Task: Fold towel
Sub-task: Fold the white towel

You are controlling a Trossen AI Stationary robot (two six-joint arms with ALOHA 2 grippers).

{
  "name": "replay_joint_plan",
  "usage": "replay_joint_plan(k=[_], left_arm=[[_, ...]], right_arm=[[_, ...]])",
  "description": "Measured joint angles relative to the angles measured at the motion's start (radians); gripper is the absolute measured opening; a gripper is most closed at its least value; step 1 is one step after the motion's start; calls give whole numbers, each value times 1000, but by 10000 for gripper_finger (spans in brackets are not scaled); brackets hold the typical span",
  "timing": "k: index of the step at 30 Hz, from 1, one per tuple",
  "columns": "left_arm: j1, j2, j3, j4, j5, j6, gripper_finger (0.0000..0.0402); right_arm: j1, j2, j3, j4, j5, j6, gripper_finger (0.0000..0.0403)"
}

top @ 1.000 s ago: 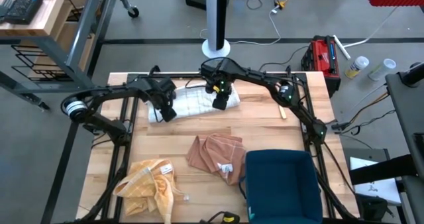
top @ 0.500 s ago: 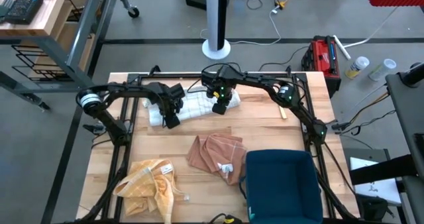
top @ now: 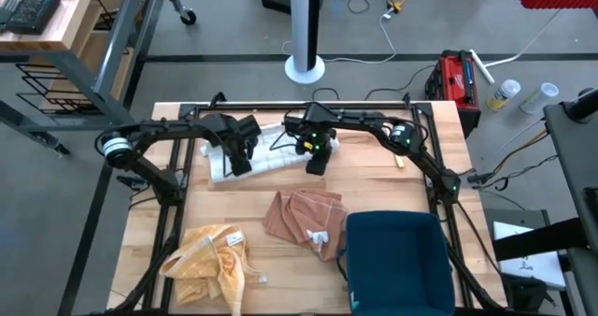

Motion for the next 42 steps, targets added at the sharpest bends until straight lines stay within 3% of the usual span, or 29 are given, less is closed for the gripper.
replay_joint_plan(k=[3,10,15,22,27,34,42], left_arm=[[10,3,-1,57,-120,23,75],[72,42,-3,131,-214,-5,75],[112,86,-7,104,-166,-45,75],[118,150,-10,82,-128,-46,75],[119,165,-12,84,-142,-18,75],[132,150,24,82,-234,29,75],[127,136,78,24,-173,42,75]], right_arm=[[10,-17,45,10,12,26,0],[42,-23,126,140,186,82,0],[38,-9,123,284,185,189,0],[39,64,122,313,179,280,0],[42,91,123,282,201,281,0],[44,83,123,188,101,267,0],[73,58,122,138,69,227,0]])
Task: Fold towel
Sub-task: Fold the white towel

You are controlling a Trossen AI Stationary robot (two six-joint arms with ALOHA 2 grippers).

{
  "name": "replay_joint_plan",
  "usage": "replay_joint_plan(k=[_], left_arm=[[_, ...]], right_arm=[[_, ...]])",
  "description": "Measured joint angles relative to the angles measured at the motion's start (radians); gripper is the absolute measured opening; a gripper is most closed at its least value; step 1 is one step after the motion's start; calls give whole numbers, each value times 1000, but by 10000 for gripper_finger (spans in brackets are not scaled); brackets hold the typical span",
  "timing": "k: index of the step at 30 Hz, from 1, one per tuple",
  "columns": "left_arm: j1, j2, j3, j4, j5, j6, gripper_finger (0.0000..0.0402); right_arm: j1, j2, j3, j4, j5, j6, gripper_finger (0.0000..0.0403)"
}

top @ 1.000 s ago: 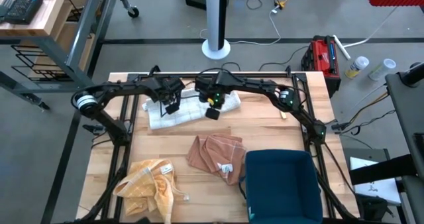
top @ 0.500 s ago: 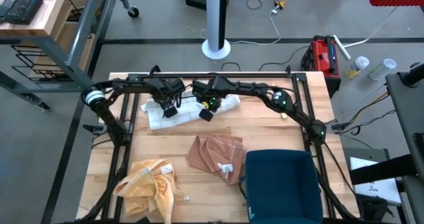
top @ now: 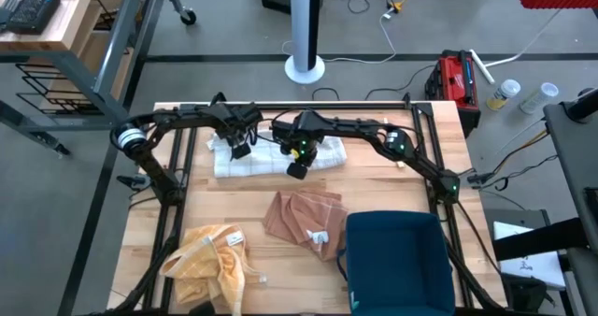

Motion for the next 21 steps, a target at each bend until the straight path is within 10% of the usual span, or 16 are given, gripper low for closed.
replay_joint_plan(k=[6,13,21], left_arm=[[-2,-3,-8,-43,28,50,75],[-40,-34,68,-22,301,21,75],[-92,-38,112,26,25,95,75]], right_arm=[[4,-78,2,-1,7,-47,0],[-18,-209,3,-36,10,-99,0],[-80,-345,3,-114,11,-80,0]])
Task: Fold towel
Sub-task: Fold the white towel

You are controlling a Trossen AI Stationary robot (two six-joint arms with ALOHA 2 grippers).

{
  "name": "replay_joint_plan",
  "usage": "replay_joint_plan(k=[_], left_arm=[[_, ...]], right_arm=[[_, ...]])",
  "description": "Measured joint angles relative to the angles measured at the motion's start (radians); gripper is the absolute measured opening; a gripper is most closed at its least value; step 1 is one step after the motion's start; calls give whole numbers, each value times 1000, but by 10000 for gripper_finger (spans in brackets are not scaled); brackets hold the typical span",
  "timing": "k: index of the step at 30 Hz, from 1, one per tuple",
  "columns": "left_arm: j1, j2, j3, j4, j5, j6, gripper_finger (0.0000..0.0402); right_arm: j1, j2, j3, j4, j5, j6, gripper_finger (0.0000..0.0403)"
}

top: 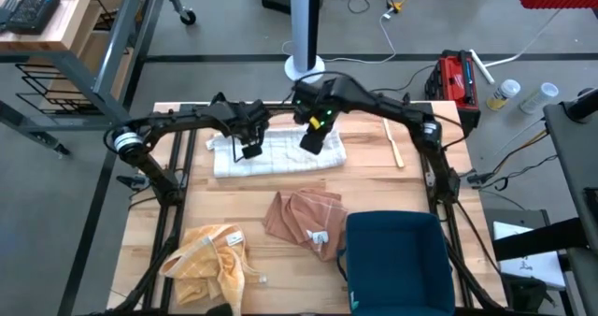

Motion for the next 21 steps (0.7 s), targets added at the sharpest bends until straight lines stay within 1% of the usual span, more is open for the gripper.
replay_joint_plan(k=[1,2,3,7,8,9,12,16,21], left_arm=[[1,-2,-1,-6,-15,-3,75],[3,-6,-5,-14,3,-9,75],[3,-9,-6,-22,47,-14,75],[-21,-12,-6,51,353,-56,75],[-35,-9,-9,100,395,-68,75],[-53,-5,-10,148,413,-75,75],[-105,10,-12,232,405,-69,75],[-158,31,-12,354,387,-56,75],[-168,77,17,387,354,-73,75]], right_arm=[[-7,-13,0,-19,0,-2,0],[-13,-24,0,-34,0,-8,0],[-20,-36,0,-47,0,-19,0],[-69,-66,-1,-65,-1,-41,0],[-87,-66,-1,-70,-1,-32,0],[-104,-66,-2,-74,0,-19,0],[-154,-64,-17,-77,0,1,0],[-206,-63,-69,-77,-13,1,0],[-264,-62,-159,-58,-126,22,0]])
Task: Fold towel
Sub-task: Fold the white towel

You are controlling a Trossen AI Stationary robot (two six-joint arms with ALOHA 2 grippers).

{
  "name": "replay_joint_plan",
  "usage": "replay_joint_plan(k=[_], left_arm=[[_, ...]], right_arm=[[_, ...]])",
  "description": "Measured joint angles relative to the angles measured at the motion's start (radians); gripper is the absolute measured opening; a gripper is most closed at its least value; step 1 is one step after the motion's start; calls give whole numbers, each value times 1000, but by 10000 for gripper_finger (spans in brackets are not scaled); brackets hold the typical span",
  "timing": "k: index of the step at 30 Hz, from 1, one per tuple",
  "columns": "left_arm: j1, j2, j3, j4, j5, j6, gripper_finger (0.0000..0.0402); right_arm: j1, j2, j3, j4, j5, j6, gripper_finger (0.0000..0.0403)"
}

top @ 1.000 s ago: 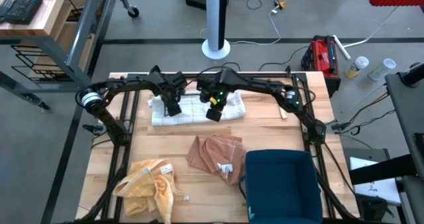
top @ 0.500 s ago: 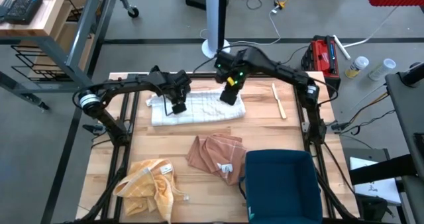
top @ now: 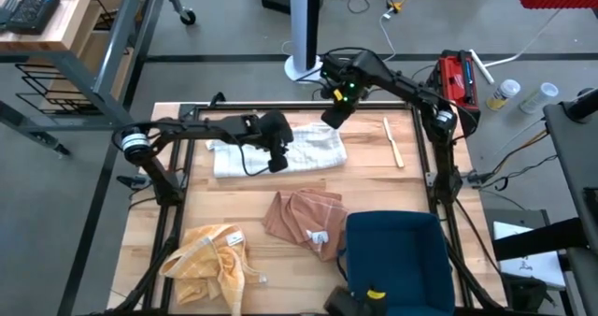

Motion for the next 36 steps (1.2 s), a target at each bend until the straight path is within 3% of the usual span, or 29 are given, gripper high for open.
replay_joint_plan(k=[7,13,22,25,31,36], left_arm=[[3,139,5,8,-7,-36,75],[3,236,15,-44,-25,-95,75],[11,169,4,-321,-36,-73,75],[13,128,-2,-347,-29,-65,75],[8,44,-1,-246,-18,-52,75],[6,70,2,-67,86,-40,75]], right_arm=[[-5,1,-133,67,-9,61,5],[0,-14,-192,64,-6,69,40],[62,-40,-192,70,-7,137,114],[115,-50,-193,88,-2,164,138],[255,-60,-196,183,128,230,173],[340,-60,-196,265,205,282,188]])
